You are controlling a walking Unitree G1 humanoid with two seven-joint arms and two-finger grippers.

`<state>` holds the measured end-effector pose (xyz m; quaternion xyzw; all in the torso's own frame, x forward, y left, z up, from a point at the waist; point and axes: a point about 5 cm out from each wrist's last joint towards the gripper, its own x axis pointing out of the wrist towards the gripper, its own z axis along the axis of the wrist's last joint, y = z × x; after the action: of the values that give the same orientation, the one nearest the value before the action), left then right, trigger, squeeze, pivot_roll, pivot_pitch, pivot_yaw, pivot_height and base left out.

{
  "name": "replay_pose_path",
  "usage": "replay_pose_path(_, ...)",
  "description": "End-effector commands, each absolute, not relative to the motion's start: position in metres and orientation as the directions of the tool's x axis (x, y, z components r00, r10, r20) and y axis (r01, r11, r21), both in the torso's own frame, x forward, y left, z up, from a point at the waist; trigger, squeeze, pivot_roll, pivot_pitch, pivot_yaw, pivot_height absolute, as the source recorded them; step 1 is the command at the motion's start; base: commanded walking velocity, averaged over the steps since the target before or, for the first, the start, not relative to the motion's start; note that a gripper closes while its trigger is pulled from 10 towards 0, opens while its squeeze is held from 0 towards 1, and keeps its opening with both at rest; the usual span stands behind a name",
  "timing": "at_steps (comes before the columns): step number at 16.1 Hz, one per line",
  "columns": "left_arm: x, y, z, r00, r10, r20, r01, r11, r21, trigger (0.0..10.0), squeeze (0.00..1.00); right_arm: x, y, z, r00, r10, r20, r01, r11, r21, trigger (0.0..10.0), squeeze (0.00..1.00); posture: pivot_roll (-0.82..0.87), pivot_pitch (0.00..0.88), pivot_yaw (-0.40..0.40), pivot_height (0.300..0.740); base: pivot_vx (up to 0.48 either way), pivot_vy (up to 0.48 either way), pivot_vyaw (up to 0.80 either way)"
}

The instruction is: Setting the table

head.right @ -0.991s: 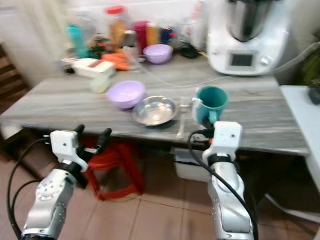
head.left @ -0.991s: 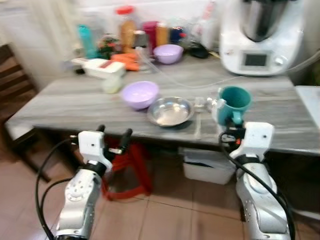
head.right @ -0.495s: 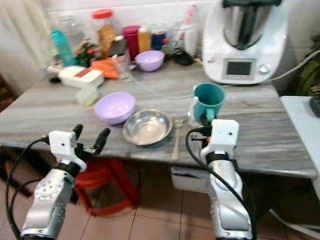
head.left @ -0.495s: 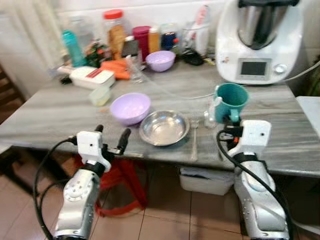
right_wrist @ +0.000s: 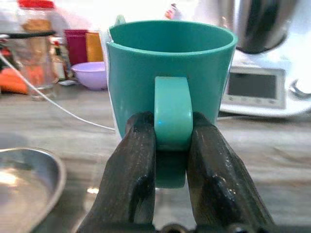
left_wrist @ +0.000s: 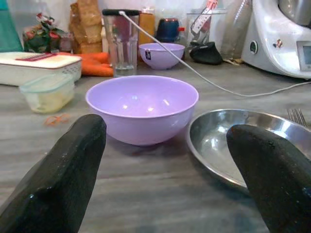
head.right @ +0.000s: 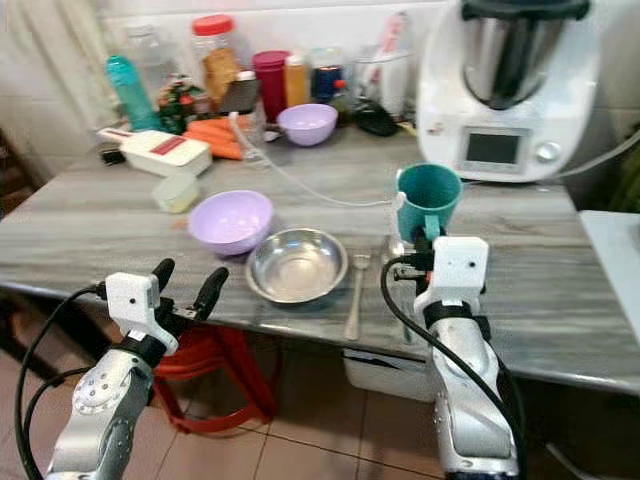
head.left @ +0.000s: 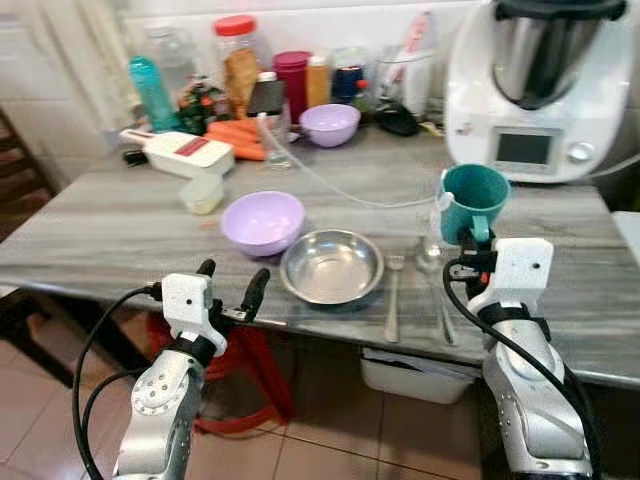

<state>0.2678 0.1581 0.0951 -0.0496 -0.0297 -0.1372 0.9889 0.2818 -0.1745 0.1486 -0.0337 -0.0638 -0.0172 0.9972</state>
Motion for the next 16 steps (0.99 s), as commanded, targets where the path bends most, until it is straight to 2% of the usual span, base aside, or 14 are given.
replay_pose_path(1, 0.268, 0.161, 0.101, 0.957, -0.275, 0.094, 0.282, 0.957, -0.069, 10.0, 0.0, 0.285, -0.172, 0.156, 0.987, -0.009, 0.16, 0.019, 0.998, -0.063, 10.0, 0.0, -0.1, 0.0, 0.082, 0.74, 0.0, 0.0, 0.0)
replay_pose_path(9, 0.244, 0.152, 0.103, 0.862, -0.499, 0.086, 0.506, 0.857, -0.097, 10.0, 0.0, 0.326, -0.172, 0.168, 0.964, 0.209, 0.165, -0.193, 0.975, -0.107, 10.0, 0.0, -0.05, 0.0, 0.084, 0.74, 0.0, 0.0, 0.0)
replay_pose_path(14, 0.239, 0.155, 0.107, 0.852, -0.518, 0.075, 0.524, 0.845, -0.105, 10.0, 0.0, 0.353, -0.169, 0.168, 0.948, 0.288, 0.136, -0.266, 0.951, -0.16, 10.0, 0.0, -0.03, 0.0, 0.086, 0.74, 0.0, 0.0, 0.0)
replay_pose_path(16, 0.237, 0.154, 0.108, 0.85, -0.522, 0.073, 0.527, 0.843, -0.109, 10.0, 0.0, 0.362, -0.172, 0.17, 0.95, 0.286, 0.128, -0.268, 0.953, -0.137, 10.0, 0.0, -0.02, 0.0, 0.086, 0.74, 0.0, 0.0, 0.0)
